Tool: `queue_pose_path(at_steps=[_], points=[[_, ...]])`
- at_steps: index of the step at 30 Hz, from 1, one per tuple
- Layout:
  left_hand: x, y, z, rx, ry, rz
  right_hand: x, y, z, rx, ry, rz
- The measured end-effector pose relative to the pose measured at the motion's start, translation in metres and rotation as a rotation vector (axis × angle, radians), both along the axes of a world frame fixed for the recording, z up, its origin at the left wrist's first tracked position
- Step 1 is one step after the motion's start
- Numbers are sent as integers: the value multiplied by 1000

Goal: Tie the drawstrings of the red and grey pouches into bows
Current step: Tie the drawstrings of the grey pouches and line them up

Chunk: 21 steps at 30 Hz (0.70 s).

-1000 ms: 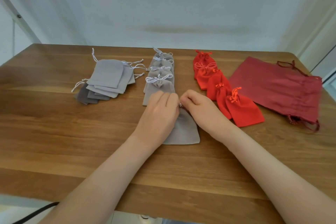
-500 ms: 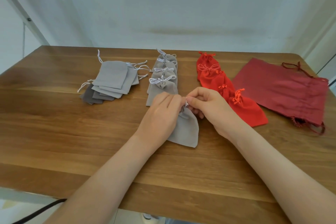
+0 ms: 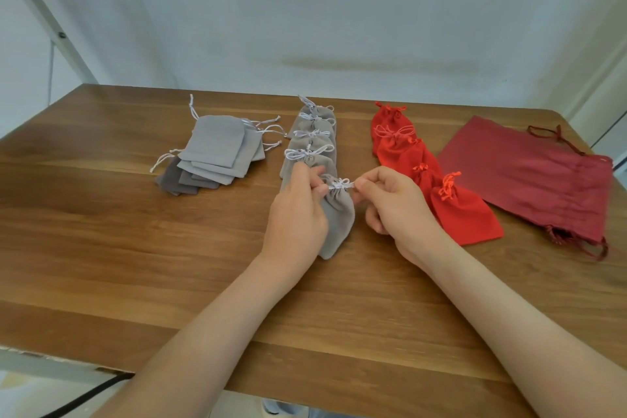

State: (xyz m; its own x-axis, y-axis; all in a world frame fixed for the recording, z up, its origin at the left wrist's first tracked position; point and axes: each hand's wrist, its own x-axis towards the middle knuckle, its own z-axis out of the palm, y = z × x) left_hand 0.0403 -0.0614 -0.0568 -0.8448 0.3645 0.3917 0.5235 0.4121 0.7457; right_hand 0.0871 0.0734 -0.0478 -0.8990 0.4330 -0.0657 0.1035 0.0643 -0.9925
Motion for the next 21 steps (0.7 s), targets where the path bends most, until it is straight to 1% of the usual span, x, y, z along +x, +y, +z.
queue_pose_path(at_steps=[3,5,6,8,10,11,13,17,19,21], points=[[0,1,1,-62,68,56,-3,-3,0,17,-4,-20],[-2,2,2,-84,122,84,-5,-5,0,53,27,-15],[-4,0,3,-75,111,109,-6,-6,1,74,55,19],[-9,-3,4,-47,8,170,-7,-8,2,142,104,153],[-15,-7,5,-18,-78,200,-9,-10,2,291,101,254],[-18,-9,5,-17,-85,196,-11,-11,1,378,89,256],[-24,-13,7,-35,-85,156,-19,-17,0,482,83,213],[-31,-18,11,-108,-194,-13,-31,-24,-7,535,49,124],[-34,-27,14,-100,-147,-19,-37,-28,-10,525,50,47],[-39,-41,16,-146,-10,74,-41,-31,-11,510,79,16]])
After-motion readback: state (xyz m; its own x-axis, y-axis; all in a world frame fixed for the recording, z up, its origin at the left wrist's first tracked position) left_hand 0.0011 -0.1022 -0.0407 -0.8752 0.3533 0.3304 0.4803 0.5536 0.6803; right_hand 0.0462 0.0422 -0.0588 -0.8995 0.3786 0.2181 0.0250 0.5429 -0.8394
